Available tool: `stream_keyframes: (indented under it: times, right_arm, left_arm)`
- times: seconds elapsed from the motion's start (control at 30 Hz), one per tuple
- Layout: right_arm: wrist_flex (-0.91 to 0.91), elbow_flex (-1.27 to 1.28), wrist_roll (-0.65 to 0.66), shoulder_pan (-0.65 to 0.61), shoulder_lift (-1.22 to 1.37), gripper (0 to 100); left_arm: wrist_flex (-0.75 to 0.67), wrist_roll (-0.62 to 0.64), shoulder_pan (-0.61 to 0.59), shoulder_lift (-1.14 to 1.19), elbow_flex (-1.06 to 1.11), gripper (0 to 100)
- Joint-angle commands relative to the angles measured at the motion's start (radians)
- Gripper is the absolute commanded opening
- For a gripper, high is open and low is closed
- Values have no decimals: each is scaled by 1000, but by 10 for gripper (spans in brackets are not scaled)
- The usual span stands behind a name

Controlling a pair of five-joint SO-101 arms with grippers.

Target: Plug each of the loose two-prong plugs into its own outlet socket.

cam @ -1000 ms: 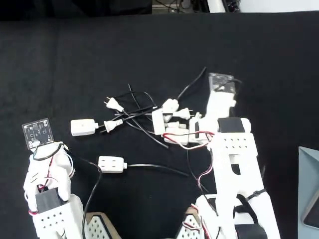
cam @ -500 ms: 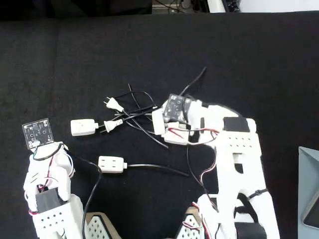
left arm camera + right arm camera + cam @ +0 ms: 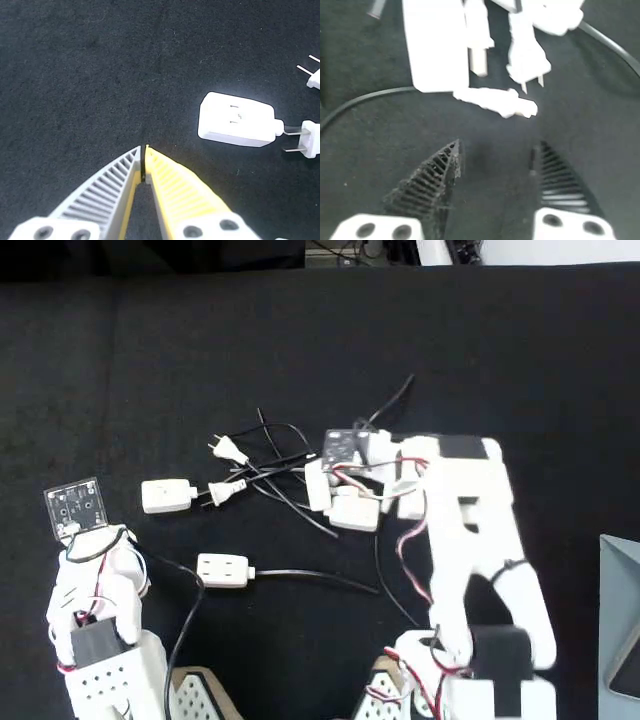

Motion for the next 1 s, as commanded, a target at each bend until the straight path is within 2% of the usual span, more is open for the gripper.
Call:
stream_keyframes:
  times: [0.0,0.23,0.37,0.53,0.63,0.83,0.97]
  right_arm:
    - [28,-84,9,-43,31,326]
    - [-25,-110,9,-106,137,337]
    - [-124,-110,9,-98,243,336]
    - [-146,-111,40,-71,328,334]
    - [-143,-110,52,-46,340,266]
    - [-141,-108,52,34,341,19]
    - [-141,-105,52,81,340,12]
  left_arm:
    - [-18,3,-1,-5,7,30]
    - [-18,3,-1,-5,7,30]
    - [-18,3,-1,-5,7,30]
    - [-18,2,-1,-5,8,30]
    - [-18,2,-1,-5,8,30]
    - [-18,2,-1,-5,8,30]
    - [-18,2,-1,-5,8,30]
